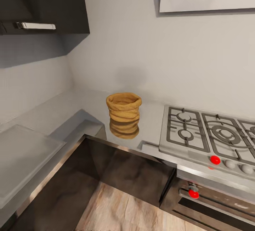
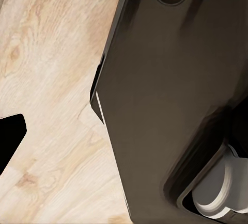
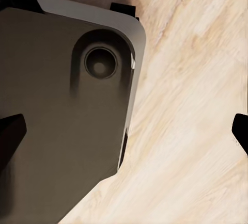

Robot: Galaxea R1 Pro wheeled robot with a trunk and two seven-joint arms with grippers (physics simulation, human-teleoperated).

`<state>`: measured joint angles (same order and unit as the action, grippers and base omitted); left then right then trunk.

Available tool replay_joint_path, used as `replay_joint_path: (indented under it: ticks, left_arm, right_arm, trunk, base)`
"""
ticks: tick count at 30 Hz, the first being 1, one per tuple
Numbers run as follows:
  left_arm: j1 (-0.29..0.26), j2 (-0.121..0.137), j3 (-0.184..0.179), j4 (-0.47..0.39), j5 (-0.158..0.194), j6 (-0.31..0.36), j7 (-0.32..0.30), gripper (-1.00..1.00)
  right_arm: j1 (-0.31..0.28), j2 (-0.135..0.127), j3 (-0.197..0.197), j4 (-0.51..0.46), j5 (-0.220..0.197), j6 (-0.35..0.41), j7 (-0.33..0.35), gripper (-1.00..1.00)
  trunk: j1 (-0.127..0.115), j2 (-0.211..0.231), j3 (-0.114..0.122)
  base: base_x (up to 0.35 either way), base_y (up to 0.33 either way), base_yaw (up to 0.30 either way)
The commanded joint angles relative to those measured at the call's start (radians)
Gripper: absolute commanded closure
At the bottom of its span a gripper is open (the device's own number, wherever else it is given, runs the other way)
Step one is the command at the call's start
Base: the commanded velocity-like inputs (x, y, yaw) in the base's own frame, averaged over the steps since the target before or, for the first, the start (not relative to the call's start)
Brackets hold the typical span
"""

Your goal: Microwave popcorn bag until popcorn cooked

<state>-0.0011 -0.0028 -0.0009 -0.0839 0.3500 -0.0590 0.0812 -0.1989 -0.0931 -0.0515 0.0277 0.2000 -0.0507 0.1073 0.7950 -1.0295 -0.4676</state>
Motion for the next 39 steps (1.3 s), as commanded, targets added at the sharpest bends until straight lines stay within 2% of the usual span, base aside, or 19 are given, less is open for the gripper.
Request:
replay_joint_path:
  ticks: [1,7,15,21,39]
  left_arm:
    - [0.0,0.0,-0.001,0.0,0.004,-0.002,0.003,-1.0]
    - [0.0,-0.002,-0.001,0.0,0.001,-0.002,0.002,-1.0]
    - [0.0,-0.008,-0.002,0.0,0.0,-0.003,0.003,-1.0]
    - [0.0,-0.007,0.001,0.0,0.006,-0.004,0.004,-1.0]
    - [0.0,-0.007,0.009,0.0,0.012,-0.004,0.014,-1.0]
  right_arm:
    - [-0.001,0.0,-0.006,0.003,0.008,-0.006,0.002,-1.0]
    - [-0.001,0.001,-0.007,0.003,0.01,-0.007,0.002,-1.0]
    - [-0.001,0.01,-0.007,0.003,0.012,-0.011,0.002,-1.0]
    - [-0.001,0.005,-0.007,0.003,0.011,-0.009,0.0,-1.0]
    - [-0.001,0.016,-0.007,-0.008,0.018,0.0,0.002,-1.0]
  trunk:
    - [0.0,-0.001,-0.001]
    - [0.0,-0.001,-0.001]
    - [0.0,-0.001,-0.001]
    - [0.0,-0.001,-0.001]
    - [0.0,-0.001,-0.001]
  base:
    - [0.0,0.0,0.274]
    - [0.0,0.0,0.196]
    - [0.0,0.0,0.011]
    - [-0.023,0.0,0.0]
    - [-0.315,0.0,0.0]
